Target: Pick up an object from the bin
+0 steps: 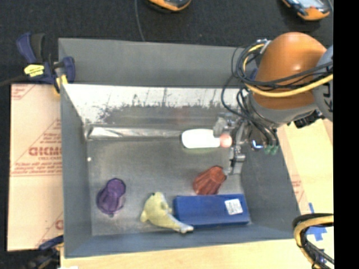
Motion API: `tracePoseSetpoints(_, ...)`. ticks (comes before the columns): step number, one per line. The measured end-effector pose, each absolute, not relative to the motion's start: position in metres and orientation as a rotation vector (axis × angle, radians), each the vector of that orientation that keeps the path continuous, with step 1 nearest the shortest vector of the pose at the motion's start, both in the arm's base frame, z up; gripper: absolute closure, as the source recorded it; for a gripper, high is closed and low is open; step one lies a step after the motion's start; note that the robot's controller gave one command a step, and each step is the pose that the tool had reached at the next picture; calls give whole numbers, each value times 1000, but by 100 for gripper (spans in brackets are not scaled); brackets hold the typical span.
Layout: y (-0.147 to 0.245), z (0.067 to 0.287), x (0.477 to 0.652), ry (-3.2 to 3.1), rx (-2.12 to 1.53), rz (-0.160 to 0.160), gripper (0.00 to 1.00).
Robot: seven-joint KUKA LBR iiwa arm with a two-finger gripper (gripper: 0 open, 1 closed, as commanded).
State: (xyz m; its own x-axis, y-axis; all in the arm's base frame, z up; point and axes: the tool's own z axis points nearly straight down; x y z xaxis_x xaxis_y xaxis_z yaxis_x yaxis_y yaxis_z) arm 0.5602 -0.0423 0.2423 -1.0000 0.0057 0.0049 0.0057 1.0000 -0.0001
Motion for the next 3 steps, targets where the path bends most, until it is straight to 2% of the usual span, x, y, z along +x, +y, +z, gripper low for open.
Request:
tracePoseSetpoints(1,-42,247,560,-3143,-7,2,0)
tracePoseSetpoints(2,-51,167,497,-3143,-140,0,0)
tracePoseSetpoints(3,-70,128,482,-3167,-188,0,0)
